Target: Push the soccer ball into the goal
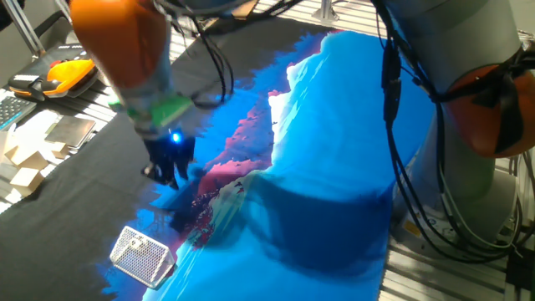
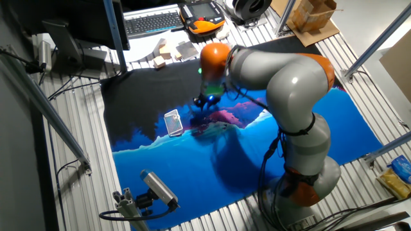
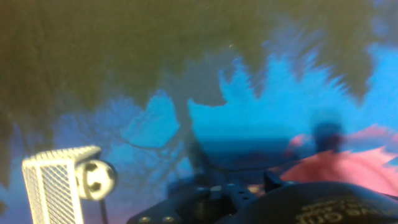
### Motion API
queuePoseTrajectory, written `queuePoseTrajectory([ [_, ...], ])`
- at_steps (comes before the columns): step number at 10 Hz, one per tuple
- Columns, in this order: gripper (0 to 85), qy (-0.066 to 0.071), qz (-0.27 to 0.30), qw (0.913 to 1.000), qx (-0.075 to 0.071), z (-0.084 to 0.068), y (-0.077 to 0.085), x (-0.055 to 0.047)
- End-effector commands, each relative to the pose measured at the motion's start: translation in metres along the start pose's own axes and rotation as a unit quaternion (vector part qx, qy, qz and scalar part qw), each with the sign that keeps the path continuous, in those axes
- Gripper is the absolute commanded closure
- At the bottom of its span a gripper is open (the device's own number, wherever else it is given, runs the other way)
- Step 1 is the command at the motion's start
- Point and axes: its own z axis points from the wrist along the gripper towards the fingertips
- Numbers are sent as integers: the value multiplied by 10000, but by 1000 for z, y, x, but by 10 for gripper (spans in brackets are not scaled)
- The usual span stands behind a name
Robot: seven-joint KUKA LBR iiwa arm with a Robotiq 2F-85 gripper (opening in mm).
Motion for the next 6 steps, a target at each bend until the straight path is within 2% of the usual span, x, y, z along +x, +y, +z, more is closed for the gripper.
queuePoseTrajectory([
  [1,510,7,-69,9999,-93,-71,-78,2],
  [3,510,-141,-410,9991,-35,-71,-103,10],
  [4,680,-126,-524,9985,-28,-72,-107,13],
  [5,680,-116,-772,9968,188,-73,-109,17],
  [6,680,-89,-1080,9928,509,-73,-110,19],
])
